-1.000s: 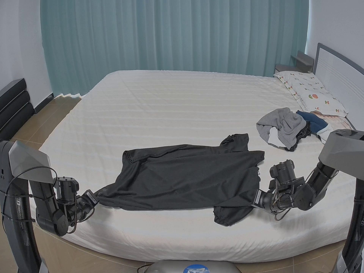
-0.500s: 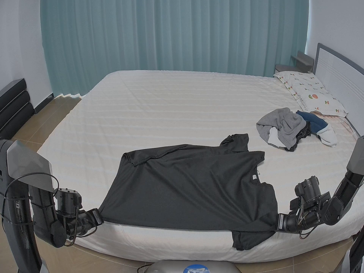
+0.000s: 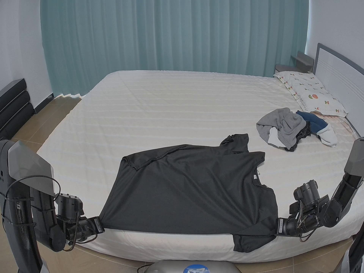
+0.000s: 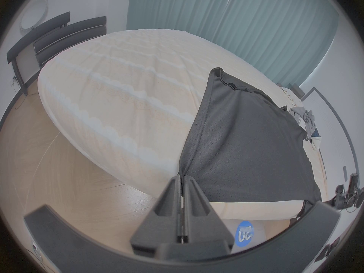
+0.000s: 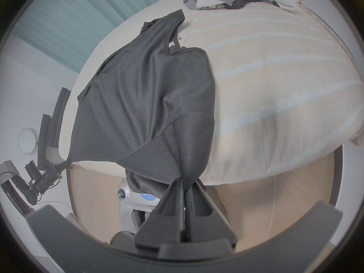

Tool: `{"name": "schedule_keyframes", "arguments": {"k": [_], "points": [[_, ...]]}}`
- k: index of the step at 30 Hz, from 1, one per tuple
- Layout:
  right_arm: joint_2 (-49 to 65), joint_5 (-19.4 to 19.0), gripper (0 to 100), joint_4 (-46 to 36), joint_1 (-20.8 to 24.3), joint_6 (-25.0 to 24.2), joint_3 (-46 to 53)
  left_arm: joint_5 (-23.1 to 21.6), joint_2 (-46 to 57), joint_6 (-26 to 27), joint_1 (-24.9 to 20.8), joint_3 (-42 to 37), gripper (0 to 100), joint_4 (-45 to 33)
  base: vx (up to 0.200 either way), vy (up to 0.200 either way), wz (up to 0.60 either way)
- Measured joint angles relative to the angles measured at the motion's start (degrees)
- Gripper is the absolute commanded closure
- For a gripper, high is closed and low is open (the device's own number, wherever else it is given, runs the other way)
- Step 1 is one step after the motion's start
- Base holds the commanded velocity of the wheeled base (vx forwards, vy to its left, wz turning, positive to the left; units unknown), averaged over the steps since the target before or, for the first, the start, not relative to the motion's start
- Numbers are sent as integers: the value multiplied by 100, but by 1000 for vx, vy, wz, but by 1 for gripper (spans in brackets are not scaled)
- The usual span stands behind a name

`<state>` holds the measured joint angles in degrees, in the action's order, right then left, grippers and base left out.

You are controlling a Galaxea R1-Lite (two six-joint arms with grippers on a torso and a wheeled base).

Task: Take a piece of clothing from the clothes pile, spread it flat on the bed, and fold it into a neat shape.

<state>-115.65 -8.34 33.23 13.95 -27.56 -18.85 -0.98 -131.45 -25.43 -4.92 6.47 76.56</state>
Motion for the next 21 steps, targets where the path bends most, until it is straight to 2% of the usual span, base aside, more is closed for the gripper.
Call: {"name": "schedule_keyframes", "arguments": {"k": [8,14,19,21], "points": [[-13,-105,0,43,-44,-134,-69,-9,-50,33,-2,-22,0,74,0,0,0],[201,-310,0,330,-171,-656,-113,-20,-22,15,13,35,0,139,0,0,0],[221,-435,0,1095,-268,-1122,-91,-39,78,15,44,79,0,229,0,0,0],[187,-472,0,1407,-304,-1480,-77,-94,129,4,68,101,0,260,0,0,0]]}}
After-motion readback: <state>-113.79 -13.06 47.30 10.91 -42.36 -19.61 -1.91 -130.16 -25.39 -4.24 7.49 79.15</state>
